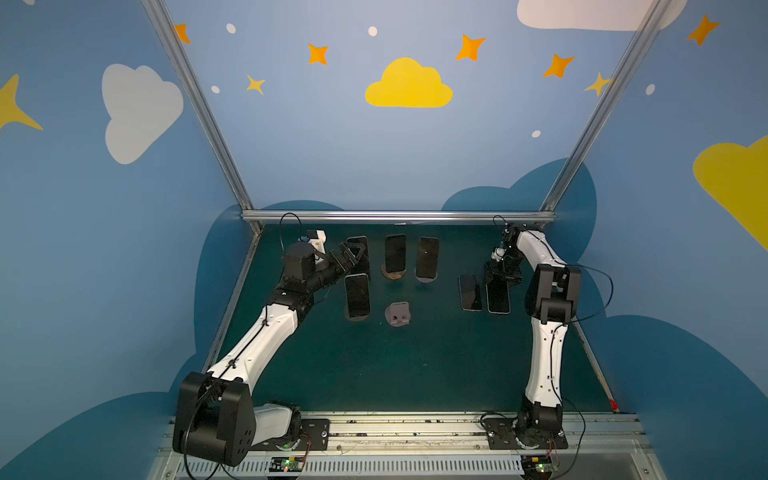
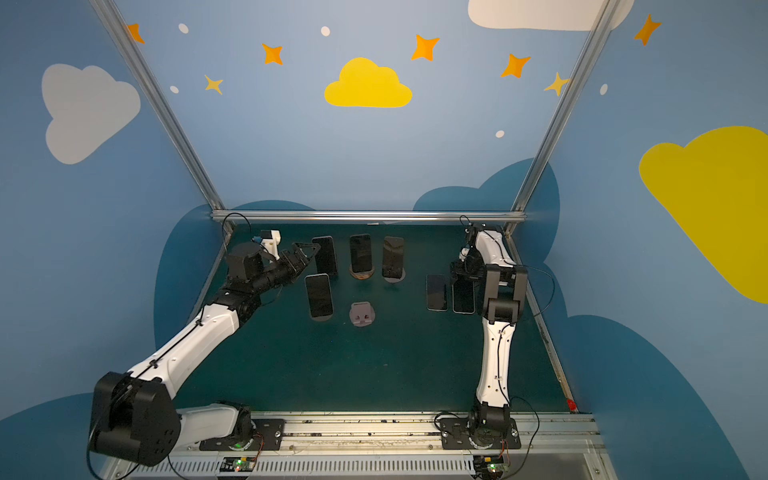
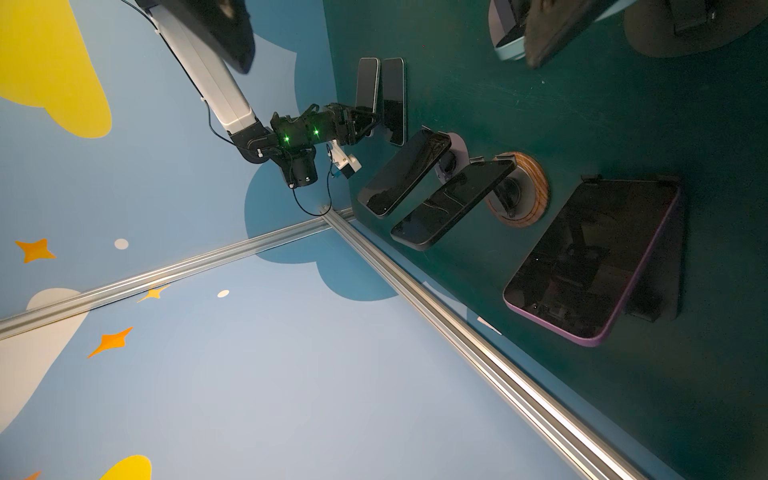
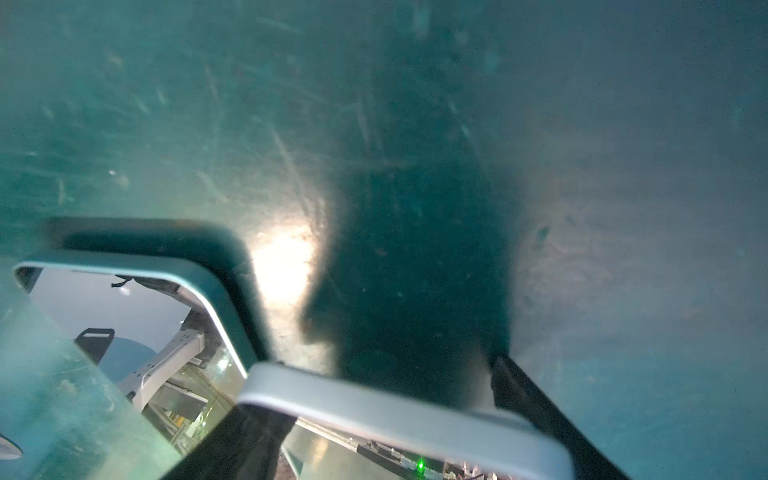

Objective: Remove the phone from the phone stand

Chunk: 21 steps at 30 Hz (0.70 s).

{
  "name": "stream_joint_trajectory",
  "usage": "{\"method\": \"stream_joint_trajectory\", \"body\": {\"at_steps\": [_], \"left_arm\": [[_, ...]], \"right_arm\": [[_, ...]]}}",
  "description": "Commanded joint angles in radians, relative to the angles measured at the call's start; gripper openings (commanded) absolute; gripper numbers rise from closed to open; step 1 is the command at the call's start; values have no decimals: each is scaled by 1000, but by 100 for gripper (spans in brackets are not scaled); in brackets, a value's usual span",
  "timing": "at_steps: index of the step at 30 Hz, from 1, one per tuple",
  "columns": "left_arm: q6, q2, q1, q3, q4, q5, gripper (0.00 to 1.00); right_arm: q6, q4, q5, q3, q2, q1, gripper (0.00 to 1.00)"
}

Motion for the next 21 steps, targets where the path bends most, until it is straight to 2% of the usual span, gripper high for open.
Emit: {"method": "stream_joint_trajectory", "body": {"at_steps": [1,6,10,17,21], "left_arm": [[21,-30,4,23,14,12,100],[47,-44,1,26,-6,-3,100],[63,-47,-4,29,-18,-13,100],[73,-53,-6,33,-25,-10,100],[75,-47,-9,43,-33,8,100]], "right_arm": [[13,16,-47,-5,13,4,77],[44,24,-35,-2,-10,6,77],[79,109,-4,-95,-73,9,78],[96,85,13,-57,-52,12,78],[154,134,62,-107,-159,23,78]]}}
